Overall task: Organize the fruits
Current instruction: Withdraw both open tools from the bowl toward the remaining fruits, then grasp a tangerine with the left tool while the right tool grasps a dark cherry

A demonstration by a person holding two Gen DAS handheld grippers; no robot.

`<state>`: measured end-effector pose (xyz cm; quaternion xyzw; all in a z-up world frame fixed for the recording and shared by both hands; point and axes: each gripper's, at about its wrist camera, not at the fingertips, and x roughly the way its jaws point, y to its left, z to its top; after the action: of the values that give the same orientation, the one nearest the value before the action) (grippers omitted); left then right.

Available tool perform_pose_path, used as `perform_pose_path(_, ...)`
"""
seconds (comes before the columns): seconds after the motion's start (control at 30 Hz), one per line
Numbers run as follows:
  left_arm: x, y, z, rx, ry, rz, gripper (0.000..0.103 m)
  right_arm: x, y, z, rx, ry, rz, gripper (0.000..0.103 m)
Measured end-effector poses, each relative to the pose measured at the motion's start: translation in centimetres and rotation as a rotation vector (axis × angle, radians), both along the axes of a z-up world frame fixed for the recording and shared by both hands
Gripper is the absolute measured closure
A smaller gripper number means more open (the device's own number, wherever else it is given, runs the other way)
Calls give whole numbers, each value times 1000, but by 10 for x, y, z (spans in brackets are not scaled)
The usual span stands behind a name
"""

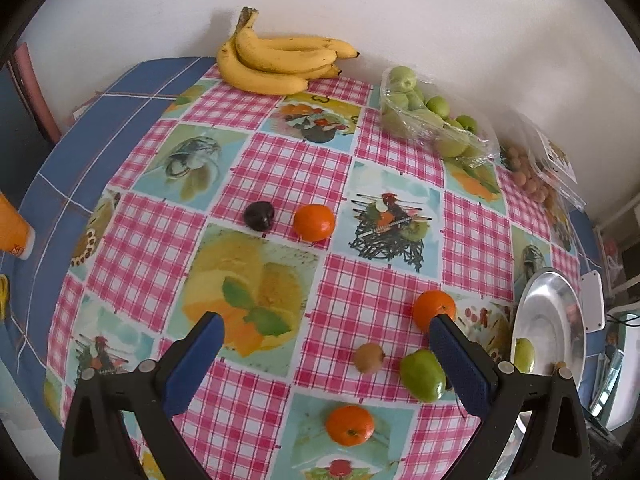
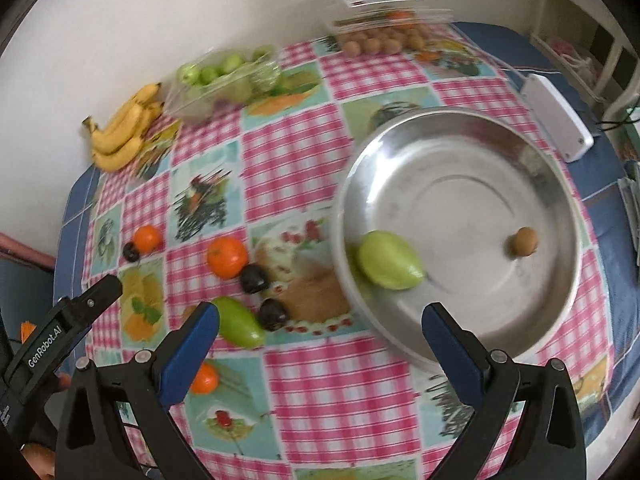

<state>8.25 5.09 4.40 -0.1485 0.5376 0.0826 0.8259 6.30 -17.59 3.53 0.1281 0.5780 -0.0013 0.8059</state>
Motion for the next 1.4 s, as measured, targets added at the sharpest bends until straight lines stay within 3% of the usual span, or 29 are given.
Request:
perform_pose_path(0.23,-13,6,-10,-26,23,11,0,-4,26,-14,21,18,74,2)
perform_pose_path(0.73,-35,11,-53,-91,122,35,0,-19,39,-70,37,142,71,2)
perform_pose_path(1.13,-45,-5,-71,-74,197,-11,1,-34,30,-76,17,184,53,2)
perform_pose_path(1.4,-46,-16,-68,-134,174,-51,24,-38,12,-66,0,175,36,2)
